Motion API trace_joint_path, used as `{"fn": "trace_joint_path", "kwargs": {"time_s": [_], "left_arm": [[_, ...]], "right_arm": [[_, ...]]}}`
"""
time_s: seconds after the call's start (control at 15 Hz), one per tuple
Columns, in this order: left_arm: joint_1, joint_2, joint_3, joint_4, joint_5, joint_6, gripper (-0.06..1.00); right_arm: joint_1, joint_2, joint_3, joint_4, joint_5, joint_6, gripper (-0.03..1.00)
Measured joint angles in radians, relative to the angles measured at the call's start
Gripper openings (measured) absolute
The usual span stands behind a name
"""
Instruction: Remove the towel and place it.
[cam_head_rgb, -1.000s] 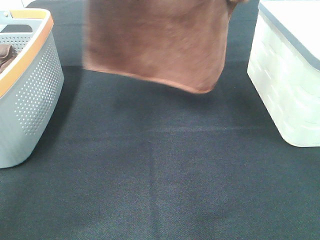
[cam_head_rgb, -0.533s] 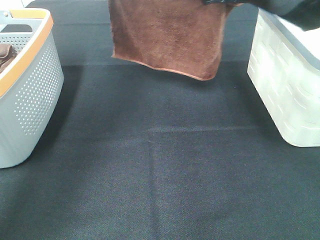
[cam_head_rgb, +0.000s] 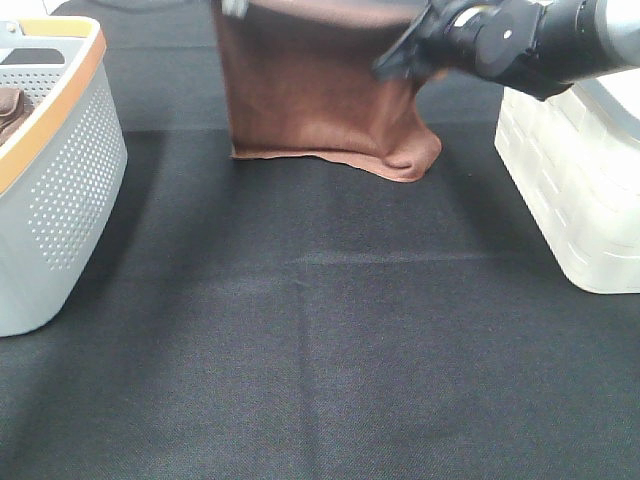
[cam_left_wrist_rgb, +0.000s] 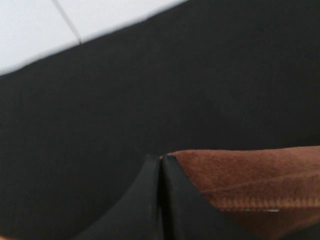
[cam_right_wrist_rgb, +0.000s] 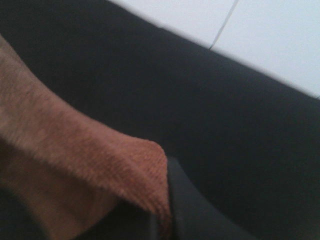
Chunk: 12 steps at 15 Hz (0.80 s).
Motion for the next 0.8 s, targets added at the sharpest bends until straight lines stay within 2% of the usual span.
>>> {"fn": "trace_joint_path", "kwargs": {"time_s": [0.13,0.27,0.47,0.67,0.8], "left_arm": [[-0.012,0.000,0.000,-0.041,0.221,0.004,0.00],[-0.025,0.000,0.000,-0.123,0.416,0.074,0.00],[-0.031,0.000,0.000,-0.342,0.654,0.228,0.00],[-0.034,0.000,0.000,-0.430,0.793,0.260,0.00],[-0.034,0.000,0.000,-0.475,0.812,0.262,0.00]], "right_arm": [[0.000,-0.016,-0.001,0.000,0.188,-0.008,0.00],[0.000,-0.046,-0.001,0.000,0.331,-0.013,0.00],[-0.002,-0.124,-0.001,-0.022,0.583,0.038,0.00],[-0.002,-0.159,-0.007,-0.179,0.781,0.291,0.00],[-0.002,-0.161,-0.007,-0.296,0.912,0.485,0.00]]}}
